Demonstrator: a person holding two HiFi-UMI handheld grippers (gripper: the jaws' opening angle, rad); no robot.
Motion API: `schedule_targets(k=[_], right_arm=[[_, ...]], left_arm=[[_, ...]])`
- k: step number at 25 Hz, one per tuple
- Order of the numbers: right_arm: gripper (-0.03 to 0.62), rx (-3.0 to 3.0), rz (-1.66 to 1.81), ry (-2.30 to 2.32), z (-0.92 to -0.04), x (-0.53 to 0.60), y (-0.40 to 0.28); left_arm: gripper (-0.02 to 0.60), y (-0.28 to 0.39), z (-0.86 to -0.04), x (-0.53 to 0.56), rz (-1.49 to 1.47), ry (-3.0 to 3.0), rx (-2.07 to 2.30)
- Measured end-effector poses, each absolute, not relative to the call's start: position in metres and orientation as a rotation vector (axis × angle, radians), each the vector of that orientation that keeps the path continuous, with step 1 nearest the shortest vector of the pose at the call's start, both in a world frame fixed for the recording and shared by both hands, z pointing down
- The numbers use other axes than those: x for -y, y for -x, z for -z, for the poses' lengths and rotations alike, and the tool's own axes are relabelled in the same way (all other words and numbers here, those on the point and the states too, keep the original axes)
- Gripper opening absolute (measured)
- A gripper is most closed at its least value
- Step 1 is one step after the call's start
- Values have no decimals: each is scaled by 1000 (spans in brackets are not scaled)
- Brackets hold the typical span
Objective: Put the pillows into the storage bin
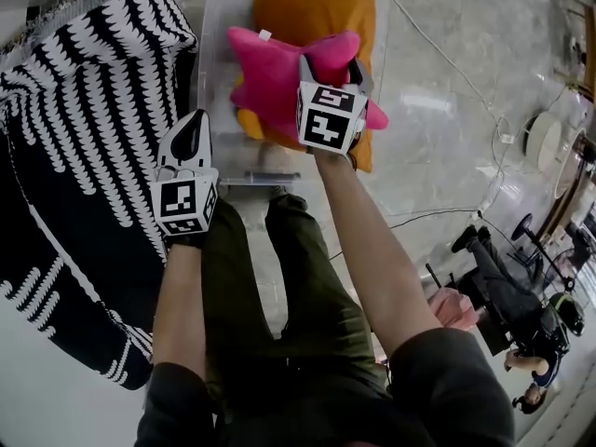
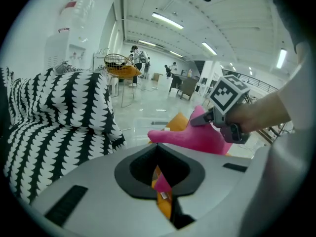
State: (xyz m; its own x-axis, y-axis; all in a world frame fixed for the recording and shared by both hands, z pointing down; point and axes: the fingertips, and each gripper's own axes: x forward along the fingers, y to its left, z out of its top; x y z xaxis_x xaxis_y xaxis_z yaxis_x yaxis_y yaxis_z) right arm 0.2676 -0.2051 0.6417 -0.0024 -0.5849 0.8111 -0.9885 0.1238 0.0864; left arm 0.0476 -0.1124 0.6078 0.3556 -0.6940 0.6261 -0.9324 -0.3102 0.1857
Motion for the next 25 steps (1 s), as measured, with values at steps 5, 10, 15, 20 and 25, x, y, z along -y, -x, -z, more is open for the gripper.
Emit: schedule_targets(k=[5, 10, 15, 20, 25], right_arm=[[355, 1722, -677, -1555, -621, 211, -265], [364, 1770, -512, -1554, -578, 211, -268], [362, 1893, -423, -1537, -554, 208, -274], [343, 2018, -421, -1550, -522, 195, -277], [284, 2118, -367, -1552, -460, 176, -269]], left_arm=[[0, -46, -590, 122, -596, -2131, 1416], [0, -45, -566, 120, -605, -2147, 1415], [0, -59, -554, 119, -611, -2166, 1407], [0, -67, -526, 134, -587, -2227, 1428], [0, -69, -468, 135, -543, -2277, 1461]])
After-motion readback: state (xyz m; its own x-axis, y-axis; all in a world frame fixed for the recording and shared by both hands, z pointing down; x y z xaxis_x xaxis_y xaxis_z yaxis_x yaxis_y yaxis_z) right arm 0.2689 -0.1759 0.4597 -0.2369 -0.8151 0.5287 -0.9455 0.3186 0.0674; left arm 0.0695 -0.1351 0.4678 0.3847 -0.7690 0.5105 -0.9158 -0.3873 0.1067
